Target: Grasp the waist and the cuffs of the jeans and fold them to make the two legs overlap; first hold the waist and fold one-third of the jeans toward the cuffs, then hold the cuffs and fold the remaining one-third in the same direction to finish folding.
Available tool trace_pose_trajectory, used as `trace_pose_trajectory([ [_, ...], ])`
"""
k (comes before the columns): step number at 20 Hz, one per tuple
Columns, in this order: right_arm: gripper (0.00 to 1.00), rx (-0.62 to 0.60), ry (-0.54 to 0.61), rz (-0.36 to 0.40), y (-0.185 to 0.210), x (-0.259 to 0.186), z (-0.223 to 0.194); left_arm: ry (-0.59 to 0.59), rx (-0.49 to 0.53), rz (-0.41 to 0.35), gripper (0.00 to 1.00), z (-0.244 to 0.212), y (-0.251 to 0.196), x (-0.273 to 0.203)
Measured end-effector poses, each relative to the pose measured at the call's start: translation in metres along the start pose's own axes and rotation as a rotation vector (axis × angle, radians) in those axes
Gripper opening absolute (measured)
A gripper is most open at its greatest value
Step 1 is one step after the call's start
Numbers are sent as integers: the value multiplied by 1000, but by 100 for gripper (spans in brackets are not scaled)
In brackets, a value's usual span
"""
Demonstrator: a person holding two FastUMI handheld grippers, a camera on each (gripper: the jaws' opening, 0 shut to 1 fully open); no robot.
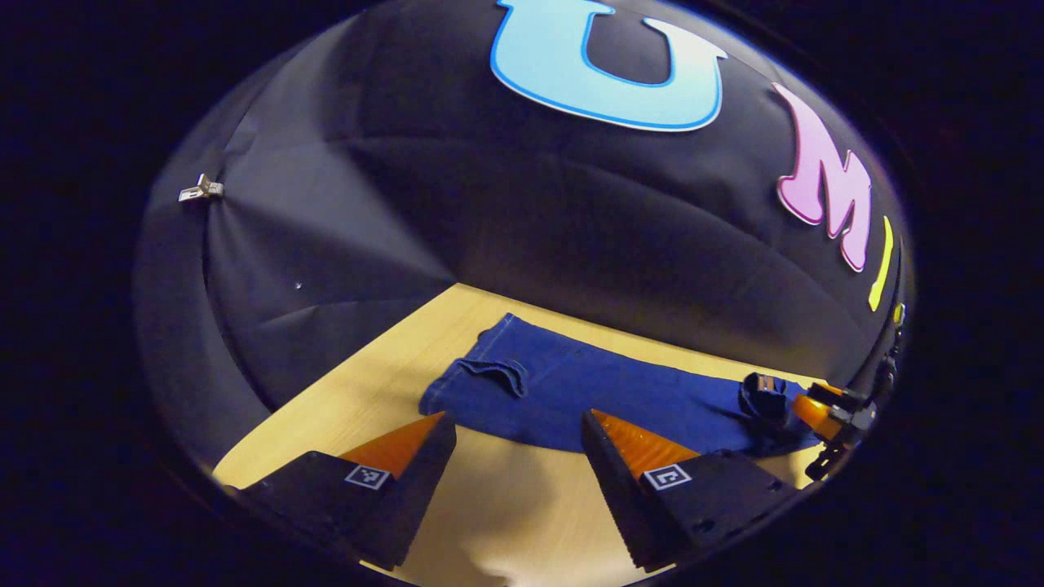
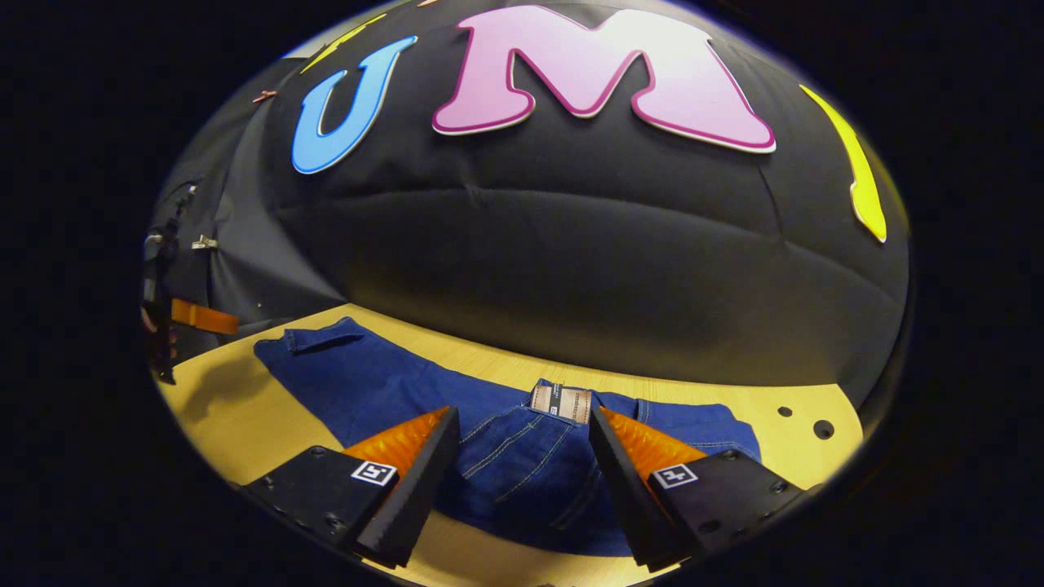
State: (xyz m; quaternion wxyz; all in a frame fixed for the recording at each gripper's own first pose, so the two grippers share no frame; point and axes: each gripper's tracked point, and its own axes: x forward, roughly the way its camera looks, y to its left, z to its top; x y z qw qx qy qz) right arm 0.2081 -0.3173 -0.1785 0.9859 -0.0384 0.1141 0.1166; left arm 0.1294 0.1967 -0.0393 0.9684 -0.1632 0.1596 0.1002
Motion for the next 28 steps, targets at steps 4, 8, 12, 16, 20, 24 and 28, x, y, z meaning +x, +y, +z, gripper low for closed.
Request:
trace_pose_trajectory([
  [4, 97, 3, -3, -1, -5, -34, 7, 46, 111, -27, 96, 1, 19, 64],
  [8, 97, -27, 16, -26, -23, -55, 0, 116, 151, -24, 97, -21, 32, 97],
  [12, 97, -11, 40, -86, -54, -68, -11, 172, 252, -74, 98, -21, 26, 96],
  [16, 97, 64, 86, -126, -65, -82, -33, 199, 229, -84, 92, -21, 21, 94],
  [20, 97, 48, 132, -112, -54, -91, -54, 219, 234, -159, 75, -28, 1, 91],
  [24, 97, 23, 146, -82, -41, -96, -60, 240, 133, -311, 31, -39, -27, 85],
  [28, 97, 43, 147, -99, -48, -101, -60, 188, 66, -233, 17, -33, -23, 89],
])
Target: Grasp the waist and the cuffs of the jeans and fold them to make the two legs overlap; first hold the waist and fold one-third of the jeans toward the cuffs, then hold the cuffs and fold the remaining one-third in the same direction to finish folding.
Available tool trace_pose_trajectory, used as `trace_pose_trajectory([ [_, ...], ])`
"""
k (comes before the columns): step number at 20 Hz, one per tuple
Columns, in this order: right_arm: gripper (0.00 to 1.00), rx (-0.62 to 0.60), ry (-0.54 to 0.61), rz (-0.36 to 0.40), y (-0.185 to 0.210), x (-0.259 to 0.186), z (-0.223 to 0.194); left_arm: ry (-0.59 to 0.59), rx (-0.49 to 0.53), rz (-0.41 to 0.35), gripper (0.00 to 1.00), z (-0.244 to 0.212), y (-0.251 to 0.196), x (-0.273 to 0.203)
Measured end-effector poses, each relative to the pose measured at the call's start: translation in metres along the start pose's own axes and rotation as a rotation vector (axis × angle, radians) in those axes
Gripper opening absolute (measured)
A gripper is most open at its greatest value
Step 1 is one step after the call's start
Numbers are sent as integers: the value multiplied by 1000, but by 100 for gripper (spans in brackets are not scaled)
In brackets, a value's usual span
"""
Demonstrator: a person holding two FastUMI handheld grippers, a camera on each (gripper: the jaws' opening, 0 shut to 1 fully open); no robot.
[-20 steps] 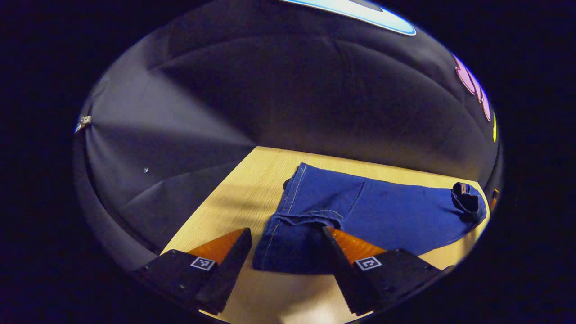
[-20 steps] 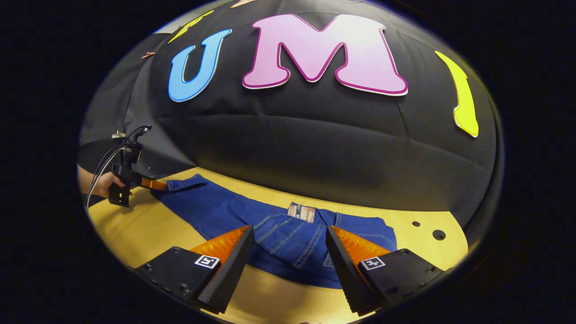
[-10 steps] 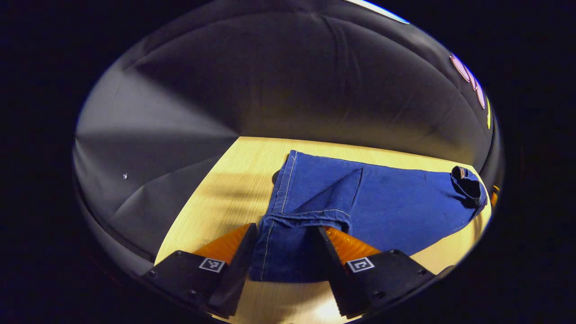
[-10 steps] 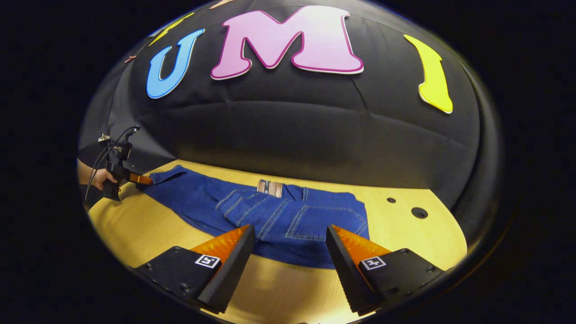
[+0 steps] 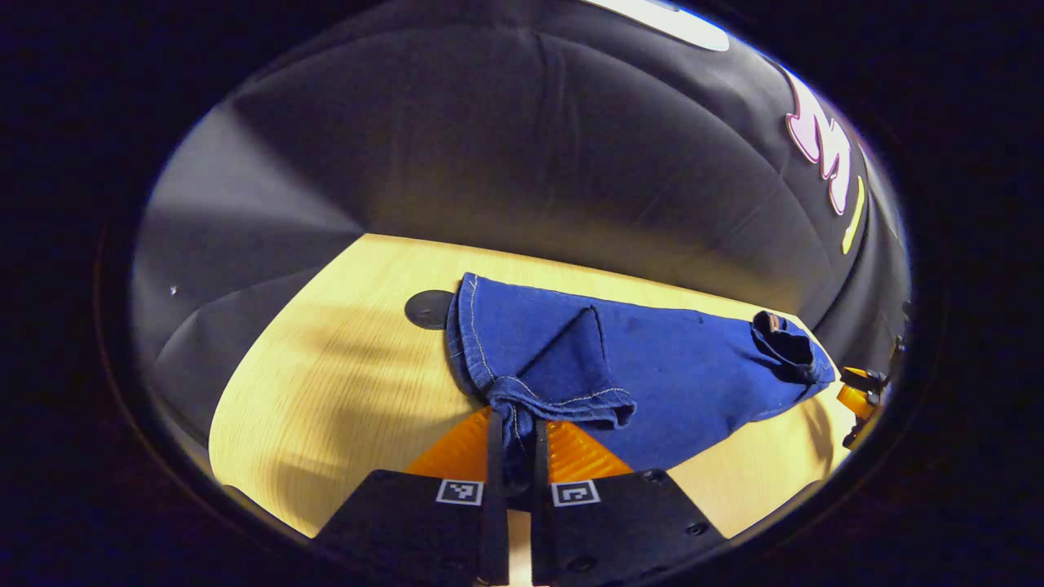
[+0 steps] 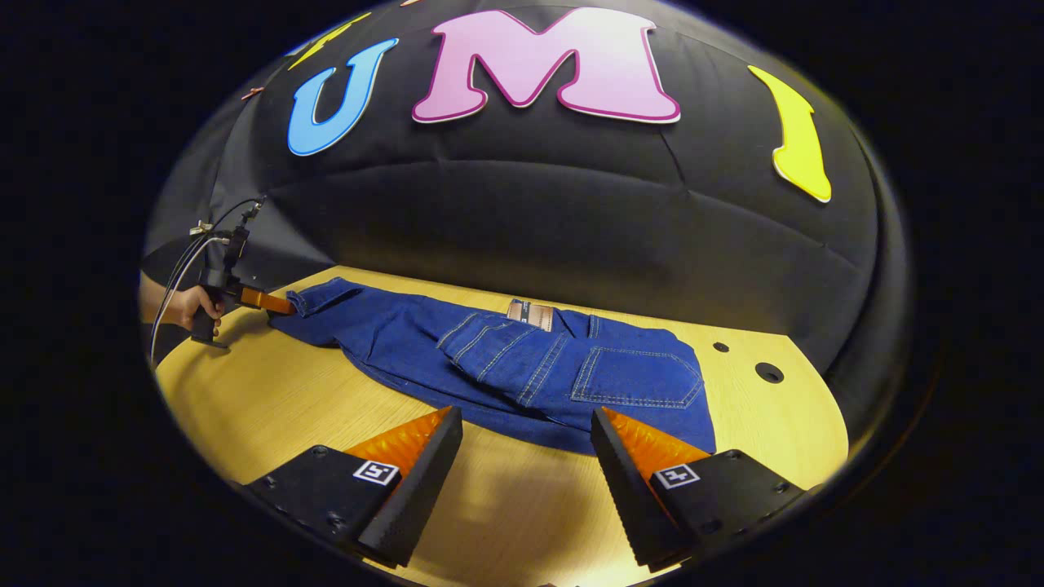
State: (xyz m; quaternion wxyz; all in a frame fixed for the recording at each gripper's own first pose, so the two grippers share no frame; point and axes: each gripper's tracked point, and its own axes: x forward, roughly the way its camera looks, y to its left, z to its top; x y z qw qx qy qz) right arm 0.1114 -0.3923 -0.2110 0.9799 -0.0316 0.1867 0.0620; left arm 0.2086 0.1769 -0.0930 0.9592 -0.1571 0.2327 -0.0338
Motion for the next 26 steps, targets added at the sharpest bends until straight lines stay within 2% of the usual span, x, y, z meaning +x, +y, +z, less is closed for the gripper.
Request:
trace_pose_trajectory([
  [3, 97, 45, -9, -30, -19, -8, 5, -24, -145, 36, 11, 10, -9, -12],
  [7, 97, 50, -29, -99, -61, -27, 14, -134, -176, -24, 11, 53, -27, -48],
  [10, 97, 66, -35, -150, -88, -44, 17, -186, -166, -107, 10, 84, -62, -89],
  [15, 97, 94, -41, -213, -122, -72, 22, -155, -87, -258, 10, 95, -178, -99],
  [22, 97, 116, -82, -319, -179, -134, 27, -85, -90, -464, 10, 74, -350, -53],
  [24, 97, 144, -73, -353, -195, -154, 18, -56, -56, -493, 10, 63, -404, -39],
  [26, 96, 177, -66, -379, -207, -174, 9, -25, 3, -487, 10, 43, -451, -15],
])
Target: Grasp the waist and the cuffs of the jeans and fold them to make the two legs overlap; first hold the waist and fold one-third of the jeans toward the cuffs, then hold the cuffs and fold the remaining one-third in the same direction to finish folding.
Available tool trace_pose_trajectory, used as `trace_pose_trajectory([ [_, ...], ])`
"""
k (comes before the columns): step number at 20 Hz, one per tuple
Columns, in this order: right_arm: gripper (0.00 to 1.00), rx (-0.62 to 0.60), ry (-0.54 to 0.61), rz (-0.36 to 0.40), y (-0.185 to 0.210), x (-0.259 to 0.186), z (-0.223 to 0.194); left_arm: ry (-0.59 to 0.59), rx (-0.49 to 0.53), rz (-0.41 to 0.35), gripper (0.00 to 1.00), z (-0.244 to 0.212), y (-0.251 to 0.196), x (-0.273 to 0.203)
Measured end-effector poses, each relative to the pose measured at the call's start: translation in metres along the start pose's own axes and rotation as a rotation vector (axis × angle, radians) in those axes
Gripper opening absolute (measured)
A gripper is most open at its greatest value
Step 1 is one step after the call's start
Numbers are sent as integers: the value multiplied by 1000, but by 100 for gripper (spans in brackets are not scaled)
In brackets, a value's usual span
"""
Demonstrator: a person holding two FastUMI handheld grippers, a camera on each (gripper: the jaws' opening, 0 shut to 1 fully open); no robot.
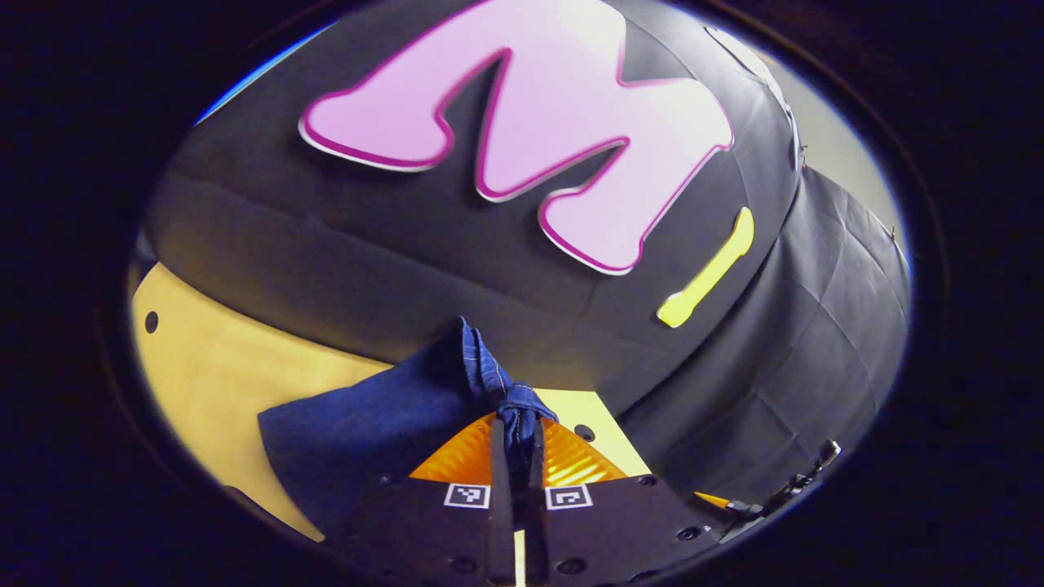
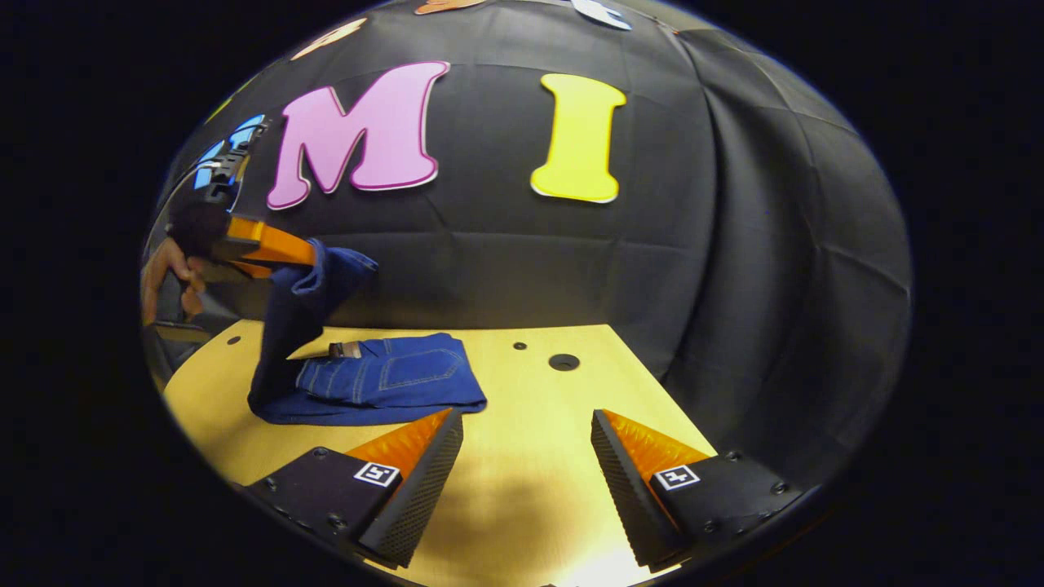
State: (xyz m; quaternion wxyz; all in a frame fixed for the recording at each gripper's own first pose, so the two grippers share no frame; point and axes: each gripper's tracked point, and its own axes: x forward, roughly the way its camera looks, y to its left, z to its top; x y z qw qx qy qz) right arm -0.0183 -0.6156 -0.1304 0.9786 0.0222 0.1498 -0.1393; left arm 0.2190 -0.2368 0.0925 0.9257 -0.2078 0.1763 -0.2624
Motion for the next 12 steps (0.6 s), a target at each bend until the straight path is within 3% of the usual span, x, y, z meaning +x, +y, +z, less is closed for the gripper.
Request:
trace_pose_trajectory([
  [3, 97, 27, 16, -43, -24, -16, -9, 86, 19, 19, 10, -43, -30, 58],
  [6, 97, 66, 18, -44, -30, -31, -11, 172, 62, 88, 14, -87, -31, 91],
  [7, 98, 66, 17, -45, -30, -34, -11, 182, 60, 109, 23, -94, -30, 100],
  [8, 98, 64, 14, -44, -29, -38, -11, 190, 41, 102, 40, -103, -35, 99],
  [9, 98, 64, 14, -41, -28, -42, -10, 199, 11, 88, 46, -110, -40, 98],
  [12, 98, 78, 19, -21, -20, -57, -7, 172, -25, 128, 97, -108, -28, 75],
])
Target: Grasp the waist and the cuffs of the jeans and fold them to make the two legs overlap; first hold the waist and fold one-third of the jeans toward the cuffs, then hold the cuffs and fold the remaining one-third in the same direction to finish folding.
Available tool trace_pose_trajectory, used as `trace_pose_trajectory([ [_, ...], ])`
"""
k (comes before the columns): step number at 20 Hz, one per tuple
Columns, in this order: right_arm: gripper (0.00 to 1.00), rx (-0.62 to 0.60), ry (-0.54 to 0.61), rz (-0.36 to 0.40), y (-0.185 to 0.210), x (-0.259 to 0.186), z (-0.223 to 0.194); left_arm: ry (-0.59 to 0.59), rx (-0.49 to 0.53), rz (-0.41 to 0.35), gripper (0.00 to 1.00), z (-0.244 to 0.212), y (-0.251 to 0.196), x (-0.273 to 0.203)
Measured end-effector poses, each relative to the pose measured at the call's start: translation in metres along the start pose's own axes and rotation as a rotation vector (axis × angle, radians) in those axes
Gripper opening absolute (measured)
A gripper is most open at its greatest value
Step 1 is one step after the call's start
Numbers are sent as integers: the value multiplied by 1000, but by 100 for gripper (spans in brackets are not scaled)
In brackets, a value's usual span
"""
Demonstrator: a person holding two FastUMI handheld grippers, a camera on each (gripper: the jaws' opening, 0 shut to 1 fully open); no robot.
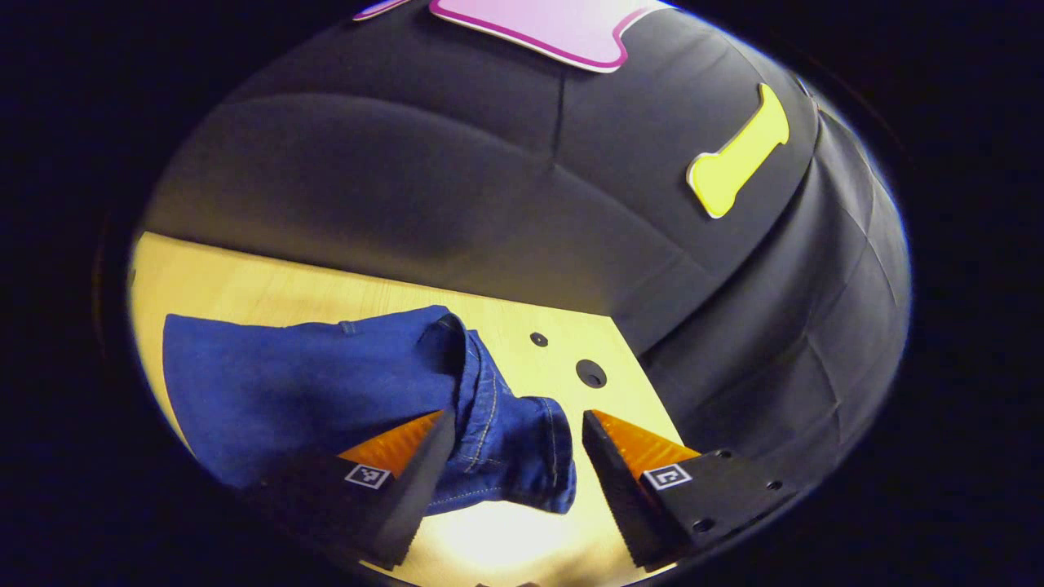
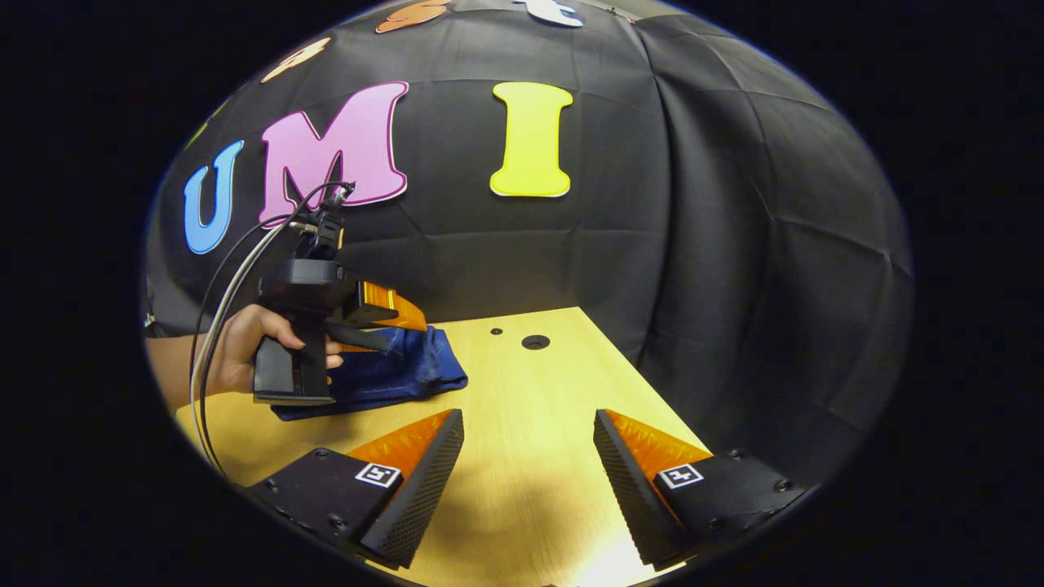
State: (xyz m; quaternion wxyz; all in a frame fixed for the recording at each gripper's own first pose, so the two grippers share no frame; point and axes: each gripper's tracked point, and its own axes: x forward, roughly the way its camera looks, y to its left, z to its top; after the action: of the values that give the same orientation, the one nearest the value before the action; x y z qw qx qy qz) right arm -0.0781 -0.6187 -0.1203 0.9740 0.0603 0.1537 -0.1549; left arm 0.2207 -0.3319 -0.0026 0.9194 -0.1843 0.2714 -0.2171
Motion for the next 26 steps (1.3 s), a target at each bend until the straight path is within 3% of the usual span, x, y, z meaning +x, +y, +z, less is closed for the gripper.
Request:
trace_pose_trajectory([
  [3, 98, 4, -10, 16, 9, -17, 11, -79, -2, 22, 97, 14, 17, -54],
  [7, 98, -15, -27, 45, 30, -47, 33, -190, 28, 39, 97, 24, 39, -167],
  [12, 98, 10, -45, 118, 78, -102, 63, -313, 130, 135, 97, 17, 69, -328],
  [17, 98, -42, -103, 207, 137, -168, 102, -424, 221, 239, 97, 6, 83, -466],
  [22, 98, -75, -219, 274, 184, -243, 146, -535, 224, 293, 97, -14, 83, -570],
  [26, 98, -79, -284, 279, 197, -292, 145, -612, 238, 343, 96, -40, 82, -624],
])
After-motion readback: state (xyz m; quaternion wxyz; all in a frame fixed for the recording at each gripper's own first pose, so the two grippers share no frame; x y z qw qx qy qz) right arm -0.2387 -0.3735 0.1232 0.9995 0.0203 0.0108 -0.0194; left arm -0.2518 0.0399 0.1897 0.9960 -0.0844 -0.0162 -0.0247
